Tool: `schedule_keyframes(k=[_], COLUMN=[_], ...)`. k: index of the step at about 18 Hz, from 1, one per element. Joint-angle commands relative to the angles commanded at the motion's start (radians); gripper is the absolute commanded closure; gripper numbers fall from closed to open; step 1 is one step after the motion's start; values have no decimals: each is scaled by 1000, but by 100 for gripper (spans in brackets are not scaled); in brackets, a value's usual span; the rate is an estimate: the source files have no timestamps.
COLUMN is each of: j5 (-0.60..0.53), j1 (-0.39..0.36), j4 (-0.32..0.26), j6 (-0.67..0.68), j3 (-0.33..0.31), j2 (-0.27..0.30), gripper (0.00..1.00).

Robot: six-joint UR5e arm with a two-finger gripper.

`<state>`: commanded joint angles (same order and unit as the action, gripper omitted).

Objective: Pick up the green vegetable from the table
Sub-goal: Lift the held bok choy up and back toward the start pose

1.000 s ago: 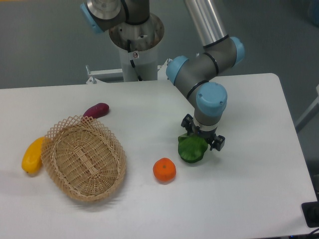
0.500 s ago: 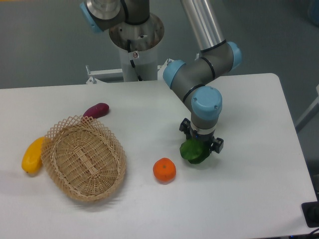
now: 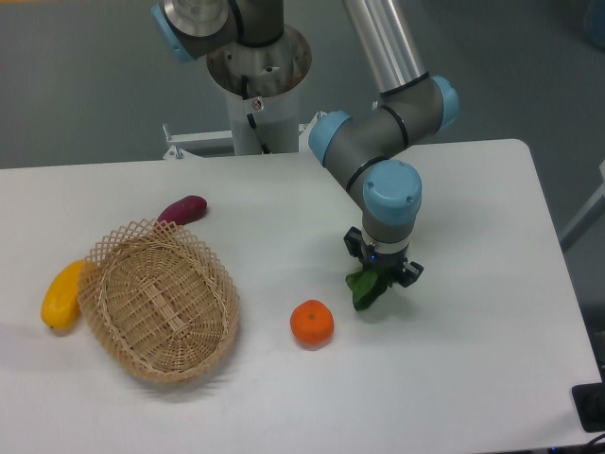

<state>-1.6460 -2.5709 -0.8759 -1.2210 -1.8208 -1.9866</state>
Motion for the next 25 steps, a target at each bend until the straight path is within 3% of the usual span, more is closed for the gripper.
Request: schedule_keyframes(k=[6,14,18,21,25], j5=[6,69,74,106,109], j1=[-26,-98,-152,-187,-219], j4=[0,-3,-90,-187,-204], j6=[-3,-2,-26,-103,-152], j3=[21,142,231,307,363], j2=[38,40,22,2,-41], gripper=[59,60,60,60,60])
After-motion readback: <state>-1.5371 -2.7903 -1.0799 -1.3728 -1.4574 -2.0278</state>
